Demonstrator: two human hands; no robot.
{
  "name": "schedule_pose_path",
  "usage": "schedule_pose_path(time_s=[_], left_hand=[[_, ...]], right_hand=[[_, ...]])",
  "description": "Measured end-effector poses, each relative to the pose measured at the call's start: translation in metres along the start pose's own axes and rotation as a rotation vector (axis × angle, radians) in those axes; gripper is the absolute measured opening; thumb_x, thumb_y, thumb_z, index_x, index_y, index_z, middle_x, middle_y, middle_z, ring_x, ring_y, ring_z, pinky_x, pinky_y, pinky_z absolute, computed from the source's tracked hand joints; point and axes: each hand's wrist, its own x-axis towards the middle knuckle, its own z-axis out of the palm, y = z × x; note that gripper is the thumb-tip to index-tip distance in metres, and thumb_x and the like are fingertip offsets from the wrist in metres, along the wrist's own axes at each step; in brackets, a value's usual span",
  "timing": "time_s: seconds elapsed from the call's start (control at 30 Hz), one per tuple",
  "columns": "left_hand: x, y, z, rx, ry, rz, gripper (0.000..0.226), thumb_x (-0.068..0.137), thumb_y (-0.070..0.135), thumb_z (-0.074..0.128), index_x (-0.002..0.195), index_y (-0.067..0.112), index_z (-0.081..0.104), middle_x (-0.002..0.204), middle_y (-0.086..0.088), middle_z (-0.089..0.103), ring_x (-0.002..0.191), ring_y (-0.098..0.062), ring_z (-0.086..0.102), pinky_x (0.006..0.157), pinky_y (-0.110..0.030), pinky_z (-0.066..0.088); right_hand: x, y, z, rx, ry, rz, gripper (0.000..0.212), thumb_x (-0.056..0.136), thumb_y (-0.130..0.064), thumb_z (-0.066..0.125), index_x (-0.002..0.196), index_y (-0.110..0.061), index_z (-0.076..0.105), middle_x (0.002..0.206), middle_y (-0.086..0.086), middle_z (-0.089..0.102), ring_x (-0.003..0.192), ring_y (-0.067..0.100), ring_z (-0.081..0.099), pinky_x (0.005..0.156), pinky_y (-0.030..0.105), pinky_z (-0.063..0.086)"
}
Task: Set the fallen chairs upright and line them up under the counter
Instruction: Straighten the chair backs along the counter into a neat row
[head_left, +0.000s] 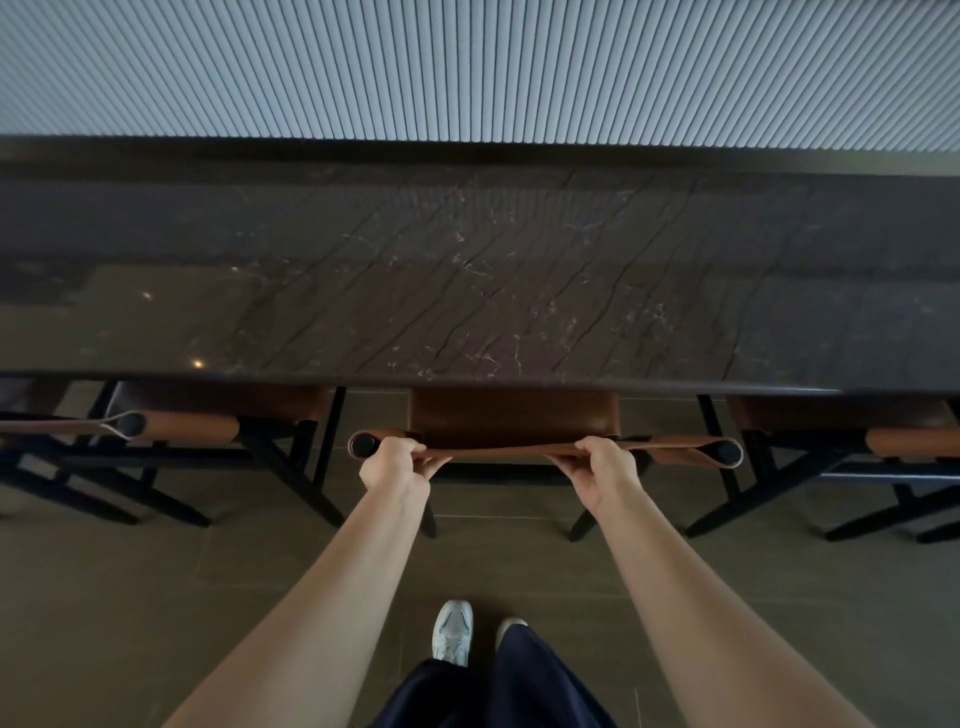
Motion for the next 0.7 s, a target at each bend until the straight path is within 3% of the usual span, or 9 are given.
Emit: schedule_pose_path(time_s=[0.1,0.2,0.33,0.5,0.7], left_hand=[[0.009,0.021,-0.007,0.022,-0.028,0.017,0.041,0.086,-0.019,0.045,0.123,-0.003,0.053,0.120,-0.025,0.054,0.107,-0.046,0.058,0.086,-0.053,0.055],[0.015,0.032,-0.008,0.017,-0.032,0.021,0.039,0.086,-0.019,0.046,0.120,-0.003,0.054,0.121,-0.025,0.053,0.109,-0.045,0.057,0.082,-0.050,0.056],[0.018,0.032,-0.006,-0.002,-0.029,0.012,0.036,0.086,-0.019,0.047,0.116,-0.002,0.055,0.115,-0.024,0.054,0.104,-0.044,0.058,0.080,-0.049,0.057],[0.017,0.030,-0.009,0.008,-0.068,0.014,0.035,0.087,-0.019,0.048,0.117,-0.004,0.055,0.104,-0.022,0.056,0.104,-0.041,0.060,0.085,-0.051,0.055],[0.017,0.029,-0.016,0.013,-0.157,-0.001,0.033,0.092,-0.010,0.050,0.124,-0.003,0.051,0.121,-0.025,0.055,0.107,-0.036,0.059,0.083,-0.050,0.054]], right_hand=[[-0.004,0.012,0.021,0.013,-0.029,0.005,0.058,0.093,0.015,0.040,0.145,-0.010,0.034,0.137,0.023,0.043,0.114,0.042,0.054,0.078,0.051,0.056],[-0.004,0.017,0.033,0.015,-0.023,-0.011,0.059,0.094,0.015,0.040,0.146,-0.012,0.033,0.139,0.022,0.042,0.116,0.042,0.053,0.073,0.048,0.056],[-0.001,0.015,0.036,-0.014,-0.010,-0.026,0.054,0.094,0.014,0.041,0.143,-0.009,0.038,0.136,0.021,0.044,0.114,0.040,0.055,0.064,0.044,0.056],[-0.003,0.014,0.035,-0.037,0.002,-0.015,0.052,0.093,0.014,0.041,0.141,-0.007,0.040,0.134,0.023,0.046,0.109,0.040,0.056,0.076,0.048,0.056],[-0.015,0.009,0.026,-0.088,-0.019,0.012,0.033,0.098,0.003,0.047,0.131,-0.001,0.047,0.120,0.022,0.056,0.094,0.031,0.061,0.071,0.046,0.056]])
